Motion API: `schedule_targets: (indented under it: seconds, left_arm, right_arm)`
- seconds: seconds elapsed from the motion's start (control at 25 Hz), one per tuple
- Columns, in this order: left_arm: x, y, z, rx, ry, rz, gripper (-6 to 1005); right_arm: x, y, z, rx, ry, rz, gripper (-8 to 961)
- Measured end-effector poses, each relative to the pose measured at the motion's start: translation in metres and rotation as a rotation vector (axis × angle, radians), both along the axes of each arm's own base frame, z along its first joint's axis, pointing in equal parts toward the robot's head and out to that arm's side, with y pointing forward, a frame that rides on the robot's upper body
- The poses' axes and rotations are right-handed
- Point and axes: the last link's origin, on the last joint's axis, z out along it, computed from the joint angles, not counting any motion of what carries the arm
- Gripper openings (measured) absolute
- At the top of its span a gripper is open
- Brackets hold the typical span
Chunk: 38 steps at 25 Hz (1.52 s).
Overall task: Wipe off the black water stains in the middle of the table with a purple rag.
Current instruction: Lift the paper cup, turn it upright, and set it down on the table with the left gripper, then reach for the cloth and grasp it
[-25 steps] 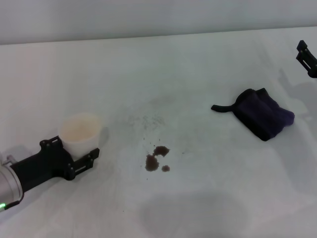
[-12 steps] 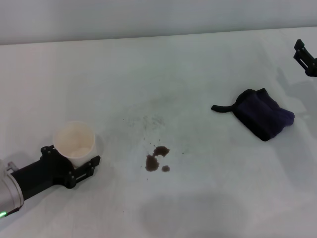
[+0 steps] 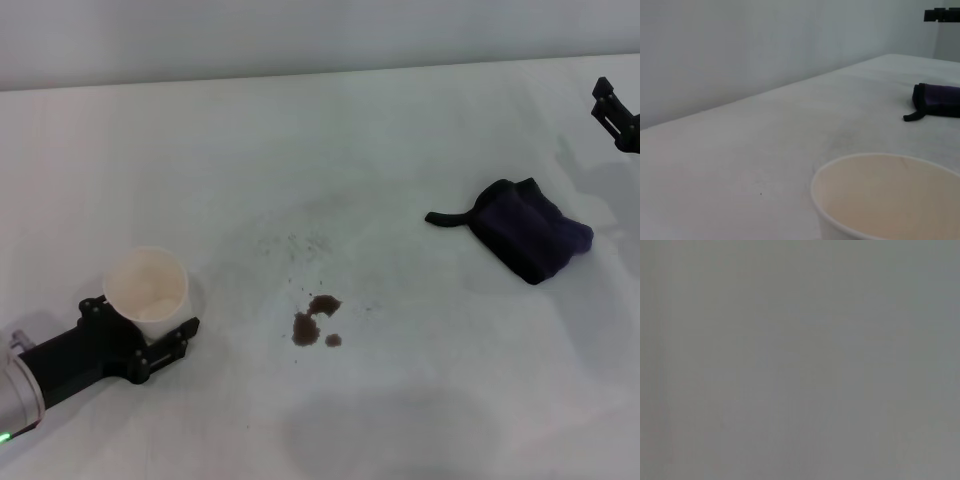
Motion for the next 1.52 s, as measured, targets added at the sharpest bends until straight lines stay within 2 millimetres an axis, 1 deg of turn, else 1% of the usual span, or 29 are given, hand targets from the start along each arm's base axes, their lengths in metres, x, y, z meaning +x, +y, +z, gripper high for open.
schedule_targets:
  seconds: [0.28,0.4,0.6,0.8,1.08,1.28,1.52]
  left_arm:
    - [-0.004,0.0,0.002,0.024,0.017,0.004,655]
    - [-0.004,0.001,0.002,0.029,0.031,-0.012,765]
    - [-0.004,0.0,0.002,0.036,0.051,-0.04,883]
    - [-0.007,-0.004,0.002,0.053,0.058,-0.041,884]
    - [-0.02,-0.02,0.008,0.119,0.063,-0.023,886]
    - [-0.029,-0.038,0.015,0.152,0.021,0.017,884]
    - [-0.042,-0.06,0.026,0.208,-0.022,0.086,883]
  right_arm:
    - [-0.003,0.003,0.0,-0.001,0.0,0.009,845]
    - [-0.003,0.003,0.0,-0.001,-0.001,0.009,845]
    - [-0.003,0.003,0.0,-0.001,-0.001,0.008,844]
    - [-0.002,0.003,0.0,-0.002,0.0,0.007,844]
    - [-0.003,0.003,0.0,-0.001,-0.002,0.009,843]
    - [-0.005,0.004,0.0,-0.006,-0.006,0.026,842]
    - [-0.005,-0.005,0.004,0.008,0.002,0.058,842]
